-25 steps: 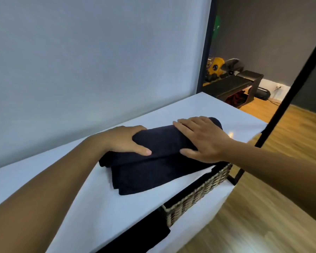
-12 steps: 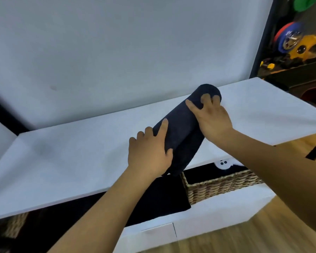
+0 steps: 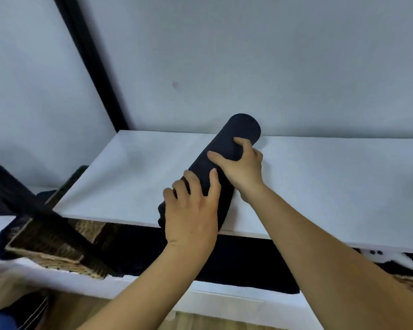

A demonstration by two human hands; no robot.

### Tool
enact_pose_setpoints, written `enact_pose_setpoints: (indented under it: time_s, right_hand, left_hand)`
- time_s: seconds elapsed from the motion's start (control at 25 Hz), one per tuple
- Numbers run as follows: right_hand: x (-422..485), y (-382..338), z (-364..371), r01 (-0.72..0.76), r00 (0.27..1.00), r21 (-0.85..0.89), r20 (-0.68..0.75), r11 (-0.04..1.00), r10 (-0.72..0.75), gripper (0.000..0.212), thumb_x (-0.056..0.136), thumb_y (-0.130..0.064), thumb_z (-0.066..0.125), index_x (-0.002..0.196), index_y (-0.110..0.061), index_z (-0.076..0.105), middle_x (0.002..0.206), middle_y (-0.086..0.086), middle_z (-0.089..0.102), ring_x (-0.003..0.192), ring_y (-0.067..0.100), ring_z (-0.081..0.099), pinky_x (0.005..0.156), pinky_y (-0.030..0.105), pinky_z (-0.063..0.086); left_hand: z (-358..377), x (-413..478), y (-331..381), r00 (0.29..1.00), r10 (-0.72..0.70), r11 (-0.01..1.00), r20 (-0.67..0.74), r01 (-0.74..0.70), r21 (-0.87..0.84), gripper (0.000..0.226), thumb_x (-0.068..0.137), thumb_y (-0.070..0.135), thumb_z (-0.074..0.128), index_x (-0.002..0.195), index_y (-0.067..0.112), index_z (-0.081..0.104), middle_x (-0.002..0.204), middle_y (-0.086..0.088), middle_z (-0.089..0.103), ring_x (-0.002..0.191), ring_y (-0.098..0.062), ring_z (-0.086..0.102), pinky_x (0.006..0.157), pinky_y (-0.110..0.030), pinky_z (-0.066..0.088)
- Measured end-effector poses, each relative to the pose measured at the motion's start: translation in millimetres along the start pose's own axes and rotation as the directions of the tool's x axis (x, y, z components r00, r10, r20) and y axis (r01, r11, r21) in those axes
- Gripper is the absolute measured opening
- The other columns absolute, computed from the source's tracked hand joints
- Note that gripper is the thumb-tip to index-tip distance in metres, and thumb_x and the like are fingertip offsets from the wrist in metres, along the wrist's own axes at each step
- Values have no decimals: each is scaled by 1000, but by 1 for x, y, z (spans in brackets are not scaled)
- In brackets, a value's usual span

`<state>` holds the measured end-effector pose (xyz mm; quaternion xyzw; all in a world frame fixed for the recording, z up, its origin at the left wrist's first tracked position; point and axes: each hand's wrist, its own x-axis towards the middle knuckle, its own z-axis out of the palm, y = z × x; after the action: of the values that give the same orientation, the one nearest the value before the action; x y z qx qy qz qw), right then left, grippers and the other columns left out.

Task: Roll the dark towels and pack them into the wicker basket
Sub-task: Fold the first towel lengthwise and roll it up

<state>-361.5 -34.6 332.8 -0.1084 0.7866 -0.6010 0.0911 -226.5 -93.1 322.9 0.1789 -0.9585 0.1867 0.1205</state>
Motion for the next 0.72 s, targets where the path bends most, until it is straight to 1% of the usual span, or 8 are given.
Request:
enact_pose_setpoints:
  time_s: [0.08, 0.12, 0.2, 0.28, 0.44, 0.52, 0.6, 0.72]
  right_hand:
    - [7, -8, 44, 15, 998, 56, 60, 998, -18, 77, 66, -48, 82, 134, -40, 47, 141, -7, 36, 116, 9, 49, 98, 29, 48]
    - [11, -10, 62, 3, 996, 99, 91, 995, -12, 77, 63, -48, 83, 132, -42, 49, 138, -10, 42, 117, 9, 52, 98, 33, 51]
    - [14, -18, 109, -32, 986, 220, 169, 975, -6, 79, 58, -49, 82, 130, -46, 50, 133, -14, 49, 118, 10, 56, 96, 36, 53]
    - [16, -25, 147, -62, 970, 319, 241, 946, -18, 75, 61, -45, 82, 129, -48, 50, 133, -15, 50, 119, 10, 57, 97, 36, 53]
    - [33, -35, 204, -131, 930, 384, 368, 914, -22, 69, 74, -35, 80, 133, -47, 47, 143, -11, 47, 122, 12, 57, 101, 38, 51]
    - [47, -47, 224, -117, 918, 304, 396, 945, -14, 70, 84, -31, 73, 145, -39, 39, 148, -9, 43, 125, 12, 54, 103, 37, 49]
    - [64, -67, 236, -19, 931, 65, 365, 998, -6, 72, 89, -35, 66, 151, -30, 31, 152, -5, 40, 131, 15, 48, 103, 31, 44]
    - [87, -102, 254, 55, 964, -278, 267, 959, 22, 82, 90, -51, 59, 154, -13, 23, 151, 5, 41, 131, 24, 46, 91, 28, 39]
  left_hand:
    - [9, -6, -42, 1000, -17, 997, 16, 19, -81, 73, 82, 55, 61, 145, 23, 44, 131, -24, 55, 97, -41, 58, 81, -50, 45]
    - [10, -8, -59, 999, -28, 991, 21, 31, -134, 72, 84, 57, 57, 145, 24, 43, 136, -22, 53, 105, -43, 57, 85, -52, 45]
    - [22, -10, -103, 997, -59, 977, 43, 66, -202, 72, 84, 56, 54, 148, 27, 37, 150, -19, 40, 127, -46, 46, 97, -57, 42]
    - [33, -9, -140, 998, -36, 972, 55, 48, -229, 76, 85, 54, 54, 152, 29, 27, 160, -16, 22, 142, -46, 26, 107, -59, 35]
    - [58, 10, -187, 993, -25, 967, 117, 53, -249, 77, 93, 40, 51, 154, 32, 5, 163, -12, -11, 147, -46, -1, 114, -59, 23]
    - [67, 24, -200, 986, -46, 967, 157, 84, -241, 78, 93, 37, 51, 155, 33, 3, 162, -7, -17, 145, -48, -3, 113, -63, 22]
    - [73, 37, -206, 980, -32, 971, 194, 76, -225, 76, 94, 35, 47, 155, 33, 2, 162, 0, -21, 143, -53, -5, 110, -67, 24]
    - [77, 52, -210, 976, 42, 987, 215, -7, -162, 74, 95, 33, 45, 157, 28, 4, 161, 5, -21, 140, -57, -7, 104, -71, 26]
